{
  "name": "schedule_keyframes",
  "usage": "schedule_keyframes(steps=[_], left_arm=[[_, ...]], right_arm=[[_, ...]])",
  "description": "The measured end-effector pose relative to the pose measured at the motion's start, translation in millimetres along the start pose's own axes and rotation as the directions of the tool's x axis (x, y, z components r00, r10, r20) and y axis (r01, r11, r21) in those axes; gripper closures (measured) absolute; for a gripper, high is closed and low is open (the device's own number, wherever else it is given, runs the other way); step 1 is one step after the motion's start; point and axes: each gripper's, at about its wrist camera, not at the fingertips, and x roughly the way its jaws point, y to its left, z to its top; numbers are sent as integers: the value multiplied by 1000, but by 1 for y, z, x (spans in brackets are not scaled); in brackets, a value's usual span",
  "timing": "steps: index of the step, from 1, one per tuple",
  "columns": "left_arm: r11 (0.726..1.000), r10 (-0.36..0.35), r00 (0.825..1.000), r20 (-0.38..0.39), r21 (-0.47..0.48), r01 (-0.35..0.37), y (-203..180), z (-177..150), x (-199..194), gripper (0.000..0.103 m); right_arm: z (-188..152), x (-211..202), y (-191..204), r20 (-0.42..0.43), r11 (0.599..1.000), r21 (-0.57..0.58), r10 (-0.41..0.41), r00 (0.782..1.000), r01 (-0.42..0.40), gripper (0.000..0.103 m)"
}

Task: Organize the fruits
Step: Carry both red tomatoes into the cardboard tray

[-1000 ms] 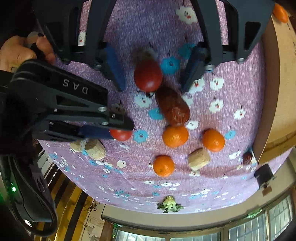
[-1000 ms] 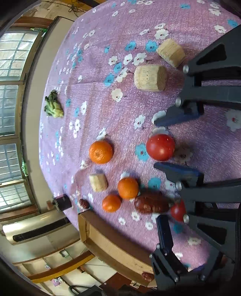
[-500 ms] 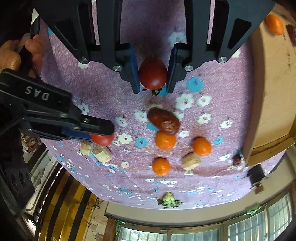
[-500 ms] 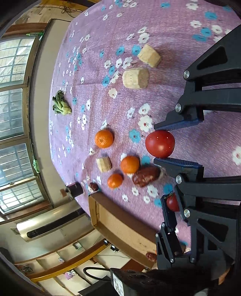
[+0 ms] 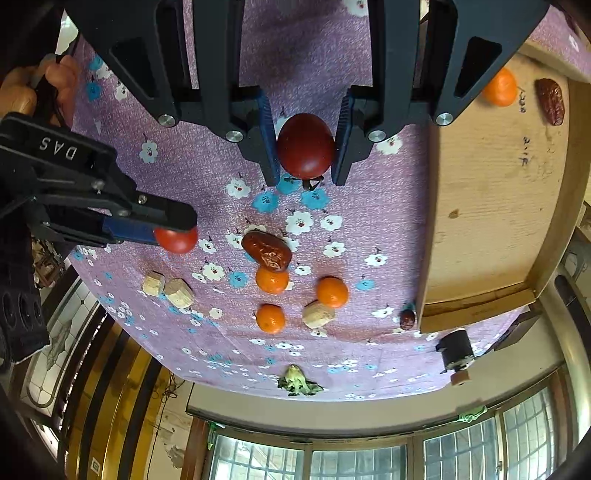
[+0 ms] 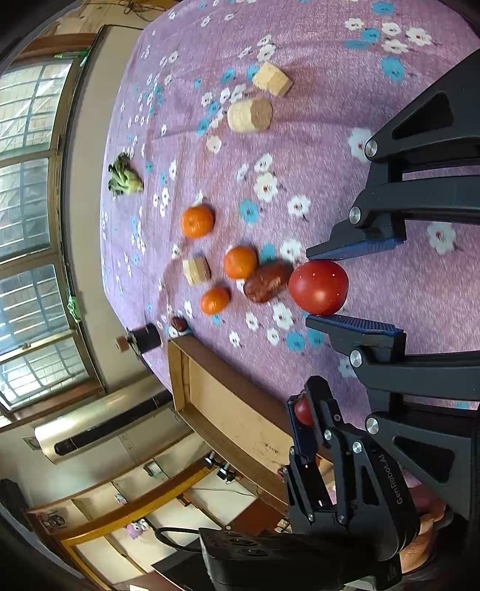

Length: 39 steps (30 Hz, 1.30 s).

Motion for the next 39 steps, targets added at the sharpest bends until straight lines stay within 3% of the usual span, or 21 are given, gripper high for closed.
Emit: schedule_keyframes(steps=[39], left_arm=[[992,35,998,45,-122,-29,71,-19,-33,77]], right_arm=[[5,9,82,-25,990,-116,72,997,-75,73]])
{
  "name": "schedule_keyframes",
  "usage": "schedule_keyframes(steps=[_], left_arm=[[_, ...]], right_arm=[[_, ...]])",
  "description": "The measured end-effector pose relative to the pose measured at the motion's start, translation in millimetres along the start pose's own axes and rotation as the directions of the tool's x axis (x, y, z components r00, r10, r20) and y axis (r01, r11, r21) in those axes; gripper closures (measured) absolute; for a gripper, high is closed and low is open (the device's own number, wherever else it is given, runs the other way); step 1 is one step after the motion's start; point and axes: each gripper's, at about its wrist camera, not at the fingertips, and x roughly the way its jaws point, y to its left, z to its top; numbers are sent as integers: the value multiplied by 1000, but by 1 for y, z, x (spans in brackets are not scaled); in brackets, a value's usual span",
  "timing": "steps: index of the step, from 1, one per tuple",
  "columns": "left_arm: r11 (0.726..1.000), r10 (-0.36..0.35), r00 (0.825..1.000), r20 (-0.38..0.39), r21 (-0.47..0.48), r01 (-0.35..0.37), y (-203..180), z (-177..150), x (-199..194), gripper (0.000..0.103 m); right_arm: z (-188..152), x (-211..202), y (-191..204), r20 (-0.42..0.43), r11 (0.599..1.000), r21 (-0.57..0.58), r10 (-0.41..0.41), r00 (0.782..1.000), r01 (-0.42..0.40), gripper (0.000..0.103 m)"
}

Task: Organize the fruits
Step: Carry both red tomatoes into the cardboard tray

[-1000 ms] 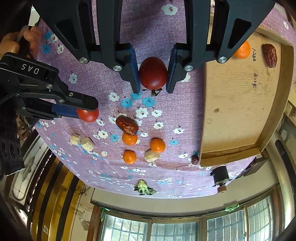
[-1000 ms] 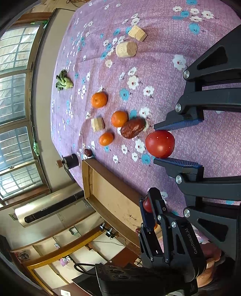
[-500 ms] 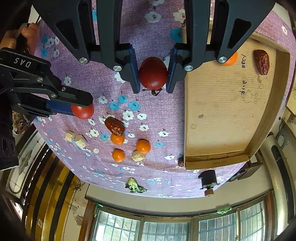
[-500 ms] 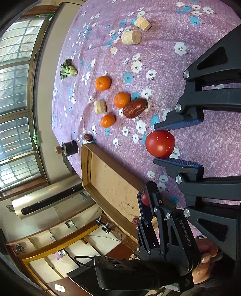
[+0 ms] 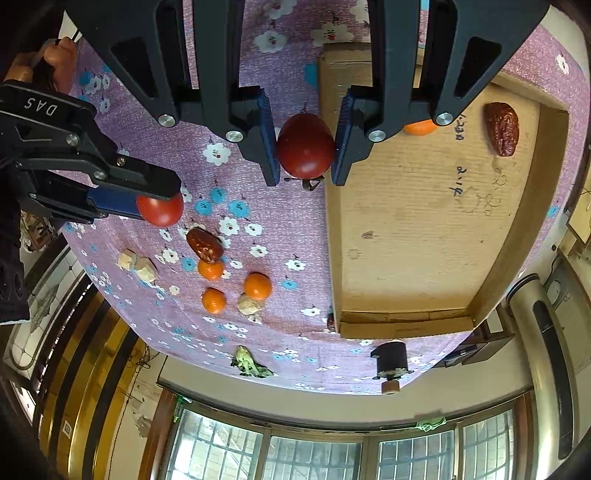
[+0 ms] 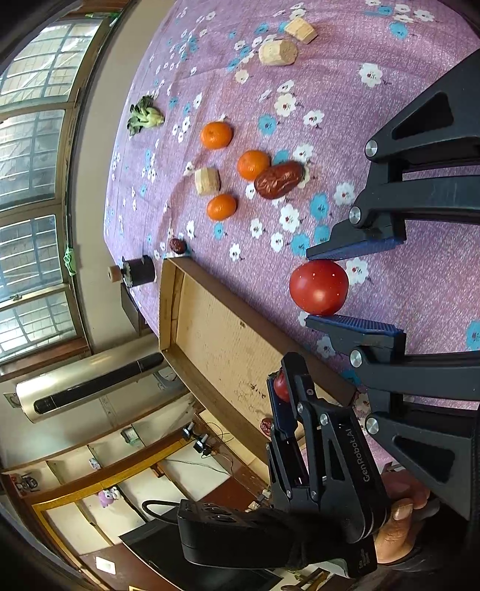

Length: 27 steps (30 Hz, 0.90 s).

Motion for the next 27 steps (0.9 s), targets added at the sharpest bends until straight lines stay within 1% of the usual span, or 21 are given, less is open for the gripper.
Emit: schedule_keyframes(steps=[8,27], left_arm=[[999,14,1000,8,-29,-14,18,1,-4,77],[991,80,997,20,-110,-77,72,9,-8,77]], right_arm=[[7,11,15,-15,999,-28,25,1000,-26,73],[23,37,51,-47,992,-82,88,995,-92,74]])
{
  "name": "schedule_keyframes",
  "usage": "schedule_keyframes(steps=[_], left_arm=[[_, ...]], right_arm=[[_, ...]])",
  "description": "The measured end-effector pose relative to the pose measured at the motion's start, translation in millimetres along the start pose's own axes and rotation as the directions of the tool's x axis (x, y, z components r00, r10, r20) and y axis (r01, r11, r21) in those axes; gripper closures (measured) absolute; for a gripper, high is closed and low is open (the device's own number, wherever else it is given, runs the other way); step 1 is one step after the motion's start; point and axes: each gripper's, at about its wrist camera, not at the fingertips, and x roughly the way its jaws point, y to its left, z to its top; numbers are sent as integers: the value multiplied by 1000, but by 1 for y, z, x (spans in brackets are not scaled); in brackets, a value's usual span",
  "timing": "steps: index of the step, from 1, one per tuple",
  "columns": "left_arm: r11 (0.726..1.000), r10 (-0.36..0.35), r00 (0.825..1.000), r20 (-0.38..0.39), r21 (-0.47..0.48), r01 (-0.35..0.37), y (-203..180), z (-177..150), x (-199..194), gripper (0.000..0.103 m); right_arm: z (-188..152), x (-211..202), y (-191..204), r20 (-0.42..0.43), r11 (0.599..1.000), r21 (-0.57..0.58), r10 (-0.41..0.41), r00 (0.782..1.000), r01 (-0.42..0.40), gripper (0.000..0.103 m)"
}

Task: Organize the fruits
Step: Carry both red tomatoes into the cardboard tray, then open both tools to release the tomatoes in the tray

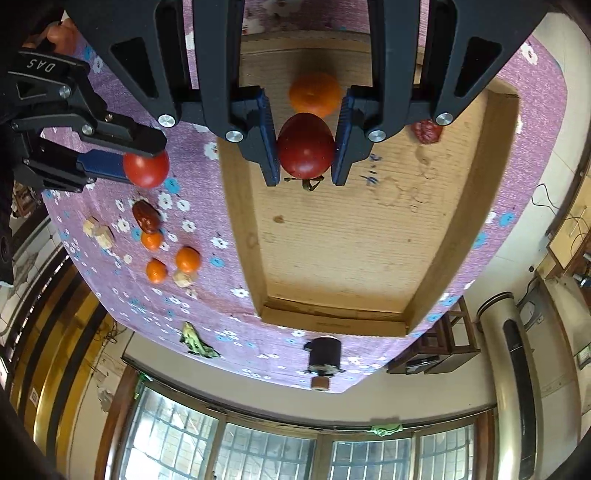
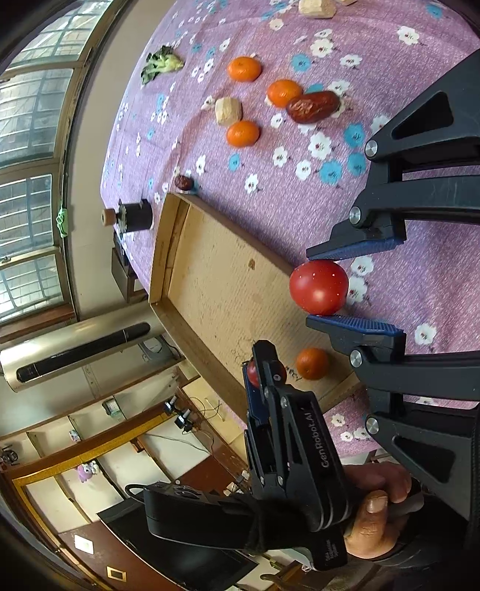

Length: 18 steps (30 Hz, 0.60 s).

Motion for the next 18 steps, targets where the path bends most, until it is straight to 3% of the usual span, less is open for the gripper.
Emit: schedule_keyframes(steps=[7,18], left_arm=[[999,33,999,2,-25,-33,23,9,6,77],[994,74,996,-58,-70,-78,57,17,36,77]], right_arm=[[14,22,21,-18,998,-46,34,999,-35,74],[26,88,40,-123,993,-98,57,991,-69,74]])
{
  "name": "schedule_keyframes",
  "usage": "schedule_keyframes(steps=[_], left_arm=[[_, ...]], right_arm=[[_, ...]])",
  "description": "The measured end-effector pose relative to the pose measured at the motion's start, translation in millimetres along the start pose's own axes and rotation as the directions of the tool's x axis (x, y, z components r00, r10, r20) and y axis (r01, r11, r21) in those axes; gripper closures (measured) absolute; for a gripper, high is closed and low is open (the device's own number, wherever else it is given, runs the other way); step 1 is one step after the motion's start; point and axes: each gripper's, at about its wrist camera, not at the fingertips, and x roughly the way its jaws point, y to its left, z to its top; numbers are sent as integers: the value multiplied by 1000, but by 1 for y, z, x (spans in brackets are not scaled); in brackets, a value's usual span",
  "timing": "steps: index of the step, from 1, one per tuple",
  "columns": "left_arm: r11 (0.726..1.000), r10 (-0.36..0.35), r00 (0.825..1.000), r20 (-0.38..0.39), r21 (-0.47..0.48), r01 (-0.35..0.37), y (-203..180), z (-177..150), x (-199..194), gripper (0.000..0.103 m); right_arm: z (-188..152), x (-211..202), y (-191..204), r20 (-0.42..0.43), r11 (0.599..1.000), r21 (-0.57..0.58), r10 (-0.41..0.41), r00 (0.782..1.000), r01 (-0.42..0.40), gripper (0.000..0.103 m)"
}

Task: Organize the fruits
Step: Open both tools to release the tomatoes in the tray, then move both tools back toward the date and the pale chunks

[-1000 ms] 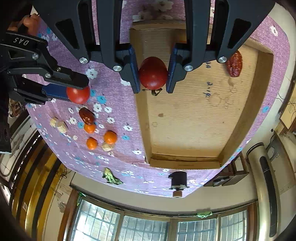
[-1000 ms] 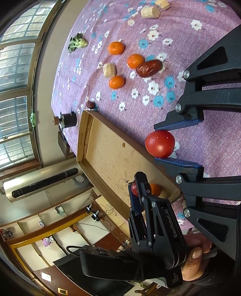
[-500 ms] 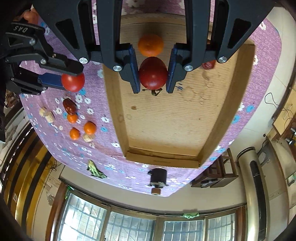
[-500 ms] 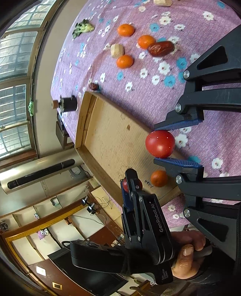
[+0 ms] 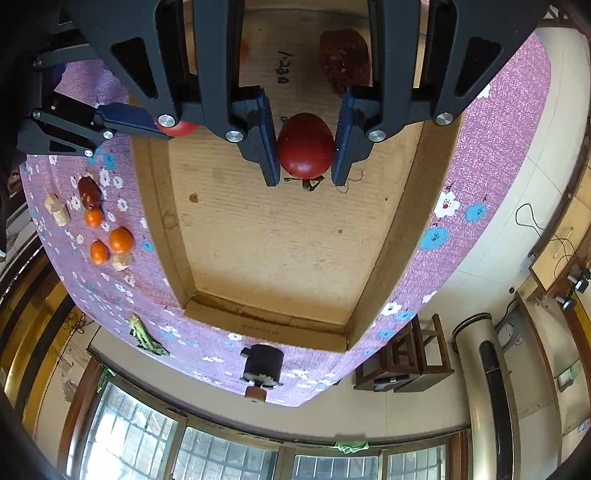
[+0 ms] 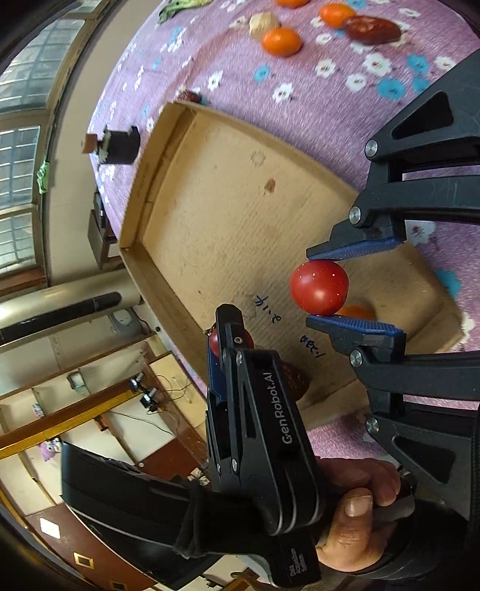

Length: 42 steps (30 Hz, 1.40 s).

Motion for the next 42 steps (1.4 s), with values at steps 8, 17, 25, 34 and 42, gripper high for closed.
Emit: schedule_keyframes(steps=[8,17,25,34,42], left_arm=[[1000,11,999,-36,7,-11,2,-3,13,77],[999,36,998,-52,-1,-36,2,-5,14,73],[998,60,998,-23,0,-60,-1,-6,0,47],[998,53,998,17,20,-54,-19,-4,-20,47],[998,21,999,25,57,-22,-46,-9,-28,47]], right_arm=[[6,24,3,-49,999,-33,-4,999,2,74],[7,26,1,-60,999,-34,-20,998,18,71],[0,14,1,-42,1000,-27,-17,999,15,65],[-13,-20,-7,19,1000,10,-10,1000,10,65],[-36,-62,-28,70,997,64,-42,997,37,65]])
